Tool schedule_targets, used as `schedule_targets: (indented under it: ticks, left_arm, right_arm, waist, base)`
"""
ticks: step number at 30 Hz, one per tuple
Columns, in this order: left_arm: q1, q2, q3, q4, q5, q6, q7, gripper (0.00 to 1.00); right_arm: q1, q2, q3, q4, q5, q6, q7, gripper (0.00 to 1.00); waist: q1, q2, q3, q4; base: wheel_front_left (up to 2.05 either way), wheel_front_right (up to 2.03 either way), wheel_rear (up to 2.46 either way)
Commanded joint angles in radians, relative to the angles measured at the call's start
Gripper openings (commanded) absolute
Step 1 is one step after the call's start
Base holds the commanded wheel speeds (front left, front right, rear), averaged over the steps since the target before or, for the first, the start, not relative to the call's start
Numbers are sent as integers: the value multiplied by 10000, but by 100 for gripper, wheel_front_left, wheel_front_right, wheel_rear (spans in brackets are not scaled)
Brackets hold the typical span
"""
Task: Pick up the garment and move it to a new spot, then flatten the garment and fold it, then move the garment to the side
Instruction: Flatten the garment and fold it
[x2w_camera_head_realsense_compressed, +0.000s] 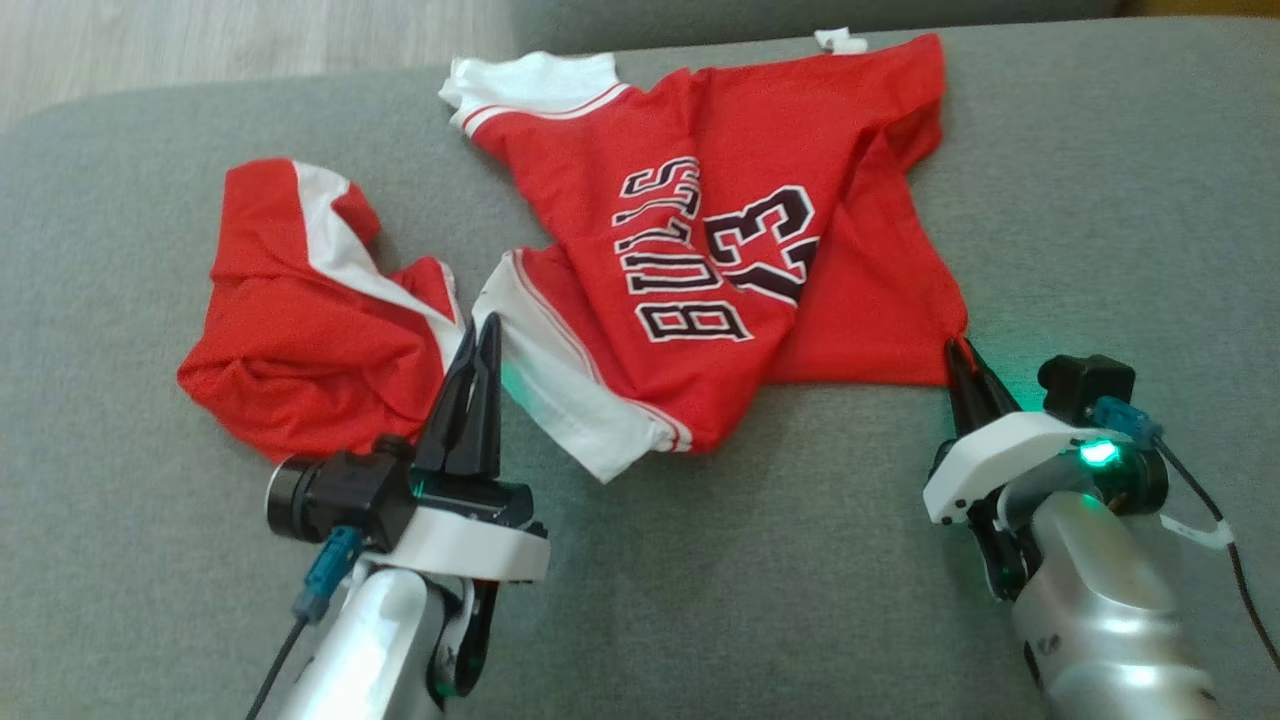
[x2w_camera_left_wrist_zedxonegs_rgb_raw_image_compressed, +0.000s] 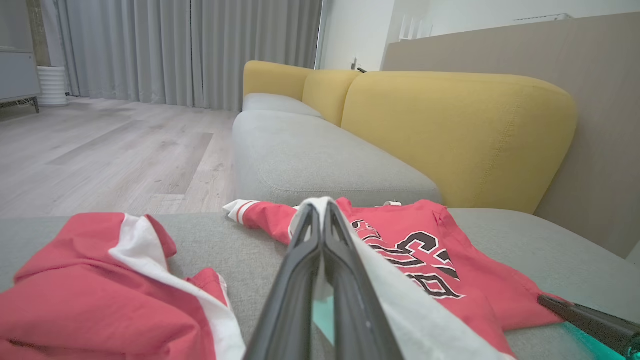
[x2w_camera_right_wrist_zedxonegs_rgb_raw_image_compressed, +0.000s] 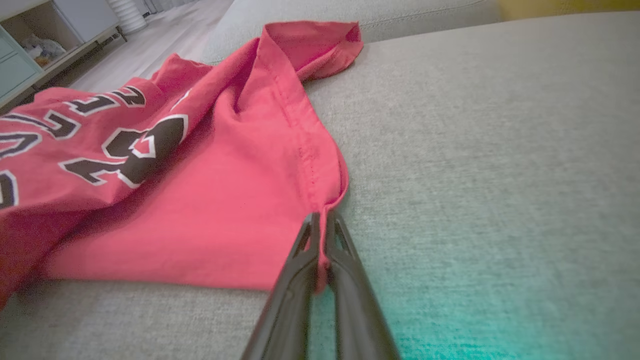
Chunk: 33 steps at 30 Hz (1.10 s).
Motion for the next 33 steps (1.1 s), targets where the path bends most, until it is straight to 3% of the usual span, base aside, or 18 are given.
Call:
schedule_targets:
  ticks: [1,11,23,27,33]
  left_arm:
    - [-155,65,461,-170,25,-101,-93,0]
    - [-1497,585,1064,-317,-409,-525,211,0]
    - [-4276,347,2167,-869,-1504,-333,778,0]
    - [-4388,433,2255,-1735,-1603,-197,1115,0]
    - [-3990,792,2103,-4251,-1447,184,2222,0]
  right_arm:
    - [-61,68,204,-238,102,-7,-197,0]
    - [-420,22,-114,-2425,-225,-7,-273,0]
    - [-756,-1380,-612,-7436,1082,-7,1685,0]
    - [-536,-1512,-813,-9061,1244,-7,2496,0]
    - [493,-1483,-1224,-11410,1254,-7,3803,0]
  waist:
    - [0,0,-196,-167]
    - [0,0,-833,-834]
    - [0,0,-1920,-1042]
    - [0,0,-2056,-1062]
    - [0,0,-1769,-1016]
  base:
    - [0,0,0]
    - [0,0,0]
    - [0,0,0]
    - [0,0,0]
    - [0,0,0]
